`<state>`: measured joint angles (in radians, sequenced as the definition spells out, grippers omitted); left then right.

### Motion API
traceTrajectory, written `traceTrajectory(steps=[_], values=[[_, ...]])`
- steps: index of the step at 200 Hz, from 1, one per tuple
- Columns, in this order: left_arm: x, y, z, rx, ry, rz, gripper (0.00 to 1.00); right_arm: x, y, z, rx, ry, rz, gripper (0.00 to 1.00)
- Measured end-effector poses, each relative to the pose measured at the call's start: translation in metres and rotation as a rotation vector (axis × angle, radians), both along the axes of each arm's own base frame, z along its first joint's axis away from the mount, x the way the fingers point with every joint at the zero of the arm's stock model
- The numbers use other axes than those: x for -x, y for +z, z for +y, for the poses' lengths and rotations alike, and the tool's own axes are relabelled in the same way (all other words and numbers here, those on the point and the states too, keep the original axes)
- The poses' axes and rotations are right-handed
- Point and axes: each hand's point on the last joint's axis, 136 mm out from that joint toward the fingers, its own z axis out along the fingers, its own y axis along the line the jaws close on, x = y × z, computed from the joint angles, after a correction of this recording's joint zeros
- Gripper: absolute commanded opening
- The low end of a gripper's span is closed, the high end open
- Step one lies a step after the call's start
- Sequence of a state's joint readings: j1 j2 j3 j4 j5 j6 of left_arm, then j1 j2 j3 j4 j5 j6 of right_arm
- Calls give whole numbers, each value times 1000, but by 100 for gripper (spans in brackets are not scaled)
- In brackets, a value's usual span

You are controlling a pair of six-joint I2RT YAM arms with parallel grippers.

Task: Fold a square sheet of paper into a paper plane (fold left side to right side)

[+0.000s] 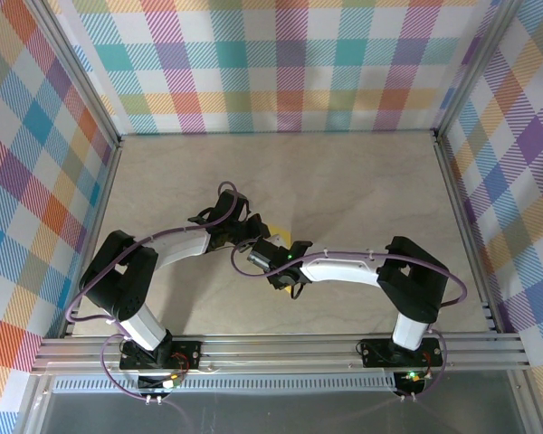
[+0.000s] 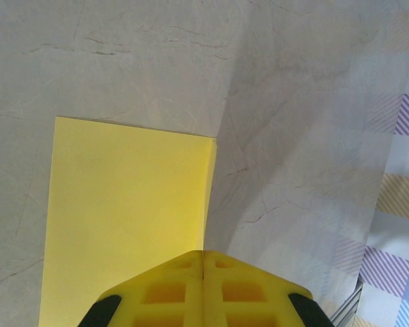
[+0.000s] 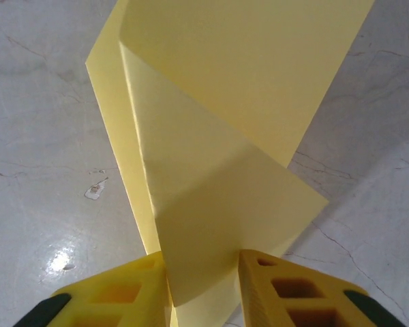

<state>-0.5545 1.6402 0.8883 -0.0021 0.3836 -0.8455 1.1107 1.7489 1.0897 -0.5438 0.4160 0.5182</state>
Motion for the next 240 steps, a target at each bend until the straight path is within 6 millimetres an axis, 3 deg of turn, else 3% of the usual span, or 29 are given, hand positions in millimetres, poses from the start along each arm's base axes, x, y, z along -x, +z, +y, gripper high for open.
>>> traceTrajectory(steps=[68,91,124,156,196,217,240], values=[[0,0,0,-2,2,-2,0,0,-1,0,4,1,-1,11],[0,0,0,-3,1,-3,11,0,-1,0,4,3,-1,0],[2,4,5,-15,-9,-11,25,3,-6,-2,5,2,16,0],[-6,25,23,0,19,-61,31,7,-16,-6,-7,0,58,0],[-18,52,70,17,100,-130,33,9,-23,-11,-102,-14,143,0],[-14,53,82,7,103,-133,34,7,-21,-15,-202,-28,196,0],[-3,46,80,15,64,-111,35,5,-18,-16,-321,-38,262,0]])
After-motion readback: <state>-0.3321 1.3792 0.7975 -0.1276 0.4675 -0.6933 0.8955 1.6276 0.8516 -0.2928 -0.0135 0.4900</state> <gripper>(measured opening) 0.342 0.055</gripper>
